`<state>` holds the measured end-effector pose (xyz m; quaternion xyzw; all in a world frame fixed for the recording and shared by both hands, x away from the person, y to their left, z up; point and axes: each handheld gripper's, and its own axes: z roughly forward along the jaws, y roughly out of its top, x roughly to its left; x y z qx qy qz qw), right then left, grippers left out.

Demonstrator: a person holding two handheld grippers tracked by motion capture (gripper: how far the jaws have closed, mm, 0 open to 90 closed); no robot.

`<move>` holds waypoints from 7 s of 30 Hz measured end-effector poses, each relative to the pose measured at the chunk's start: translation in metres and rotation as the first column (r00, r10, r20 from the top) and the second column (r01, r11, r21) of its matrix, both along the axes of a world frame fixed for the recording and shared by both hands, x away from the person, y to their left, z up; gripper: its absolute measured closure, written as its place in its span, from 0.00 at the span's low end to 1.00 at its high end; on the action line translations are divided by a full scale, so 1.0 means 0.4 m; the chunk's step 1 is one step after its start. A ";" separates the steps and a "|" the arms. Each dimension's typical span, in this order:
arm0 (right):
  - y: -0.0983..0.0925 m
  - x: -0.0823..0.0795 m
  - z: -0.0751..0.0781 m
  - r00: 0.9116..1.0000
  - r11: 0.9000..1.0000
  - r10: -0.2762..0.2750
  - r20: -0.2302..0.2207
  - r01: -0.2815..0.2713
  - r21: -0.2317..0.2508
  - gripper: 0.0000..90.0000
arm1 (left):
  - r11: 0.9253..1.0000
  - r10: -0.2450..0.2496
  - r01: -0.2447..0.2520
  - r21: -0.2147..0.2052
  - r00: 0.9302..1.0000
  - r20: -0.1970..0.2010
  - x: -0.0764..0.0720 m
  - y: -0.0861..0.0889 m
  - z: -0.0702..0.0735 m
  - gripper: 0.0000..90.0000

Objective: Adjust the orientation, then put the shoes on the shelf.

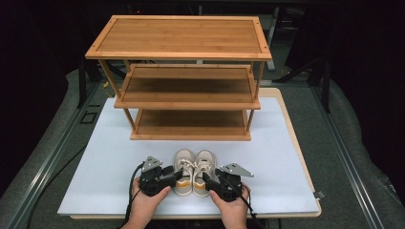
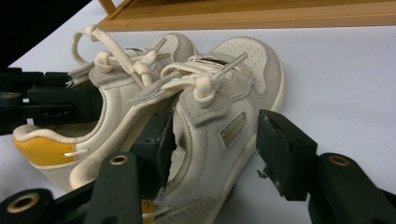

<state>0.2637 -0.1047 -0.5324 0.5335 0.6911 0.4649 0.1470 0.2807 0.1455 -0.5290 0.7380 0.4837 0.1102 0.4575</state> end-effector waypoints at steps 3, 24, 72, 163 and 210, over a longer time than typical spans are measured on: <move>0.002 0.000 0.000 1.000 1.000 -0.004 -0.010 0.005 0.015 0.55 | 1.000 0.026 -0.026 -0.013 1.000 -0.013 -0.001 -0.002 -0.002 0.55; 0.011 0.002 -0.010 1.000 0.999 -0.023 -0.003 0.023 0.023 0.59 | 0.998 0.051 -0.051 0.036 0.999 -0.001 0.002 -0.009 0.008 0.50; 0.010 0.004 -0.008 0.998 0.996 -0.054 -0.024 0.055 0.075 0.64 | 0.989 0.098 -0.103 -0.107 0.994 -0.057 0.000 -0.010 -0.012 0.64; 0.031 0.051 0.311 0.989 0.996 -0.053 0.135 0.043 0.073 0.63 | 0.985 0.092 -0.080 -0.155 0.993 0.071 0.049 0.019 0.301 0.64; 0.028 0.134 0.420 0.982 0.995 -0.070 0.175 0.055 0.089 0.63 | 0.983 0.095 -0.076 -0.165 0.989 0.113 0.141 0.011 0.414 0.64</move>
